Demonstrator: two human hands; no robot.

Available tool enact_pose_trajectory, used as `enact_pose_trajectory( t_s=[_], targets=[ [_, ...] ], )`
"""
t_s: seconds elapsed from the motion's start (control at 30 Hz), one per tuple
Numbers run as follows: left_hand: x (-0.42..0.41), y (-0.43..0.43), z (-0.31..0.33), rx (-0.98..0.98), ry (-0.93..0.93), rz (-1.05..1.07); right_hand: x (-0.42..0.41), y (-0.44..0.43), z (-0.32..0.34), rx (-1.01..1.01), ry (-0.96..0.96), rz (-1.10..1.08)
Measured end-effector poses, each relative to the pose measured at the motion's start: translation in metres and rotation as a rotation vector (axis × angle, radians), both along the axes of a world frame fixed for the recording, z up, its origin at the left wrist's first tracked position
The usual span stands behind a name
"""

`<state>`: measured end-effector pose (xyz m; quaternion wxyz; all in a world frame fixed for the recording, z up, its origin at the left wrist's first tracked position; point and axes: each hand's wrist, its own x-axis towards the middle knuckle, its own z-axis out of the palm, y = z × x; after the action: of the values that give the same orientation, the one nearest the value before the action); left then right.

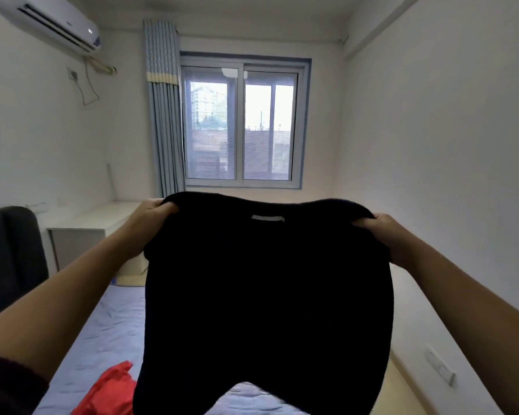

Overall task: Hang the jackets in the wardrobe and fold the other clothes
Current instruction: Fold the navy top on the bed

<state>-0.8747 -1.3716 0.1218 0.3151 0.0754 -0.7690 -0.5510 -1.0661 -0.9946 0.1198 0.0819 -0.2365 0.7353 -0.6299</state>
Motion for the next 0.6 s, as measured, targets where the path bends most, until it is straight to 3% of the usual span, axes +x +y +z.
enact_pose_trajectory(
  t_s=[0.13, 0.3, 0.43, 0.6],
  targets=[
    [0.0, 0.014, 0.017, 0.219, 0.089, -0.044, 0.004, 0.005, 0.027, -0.001, 0.019, 0.039],
    [-0.016, 0.0, 0.042, 0.306, 0.144, -0.032, -0.019, 0.007, 0.066, -0.001, 0.044, 0.072],
    [-0.07, -0.008, 0.008, 0.216, -0.09, 0.127, -0.069, -0.019, 0.042, 0.132, -0.048, 0.04],
    [-0.168, -0.029, -0.084, 0.159, -0.468, 0.298, -0.149, -0.079, -0.072, 0.346, -0.141, -0.221]
  ],
)
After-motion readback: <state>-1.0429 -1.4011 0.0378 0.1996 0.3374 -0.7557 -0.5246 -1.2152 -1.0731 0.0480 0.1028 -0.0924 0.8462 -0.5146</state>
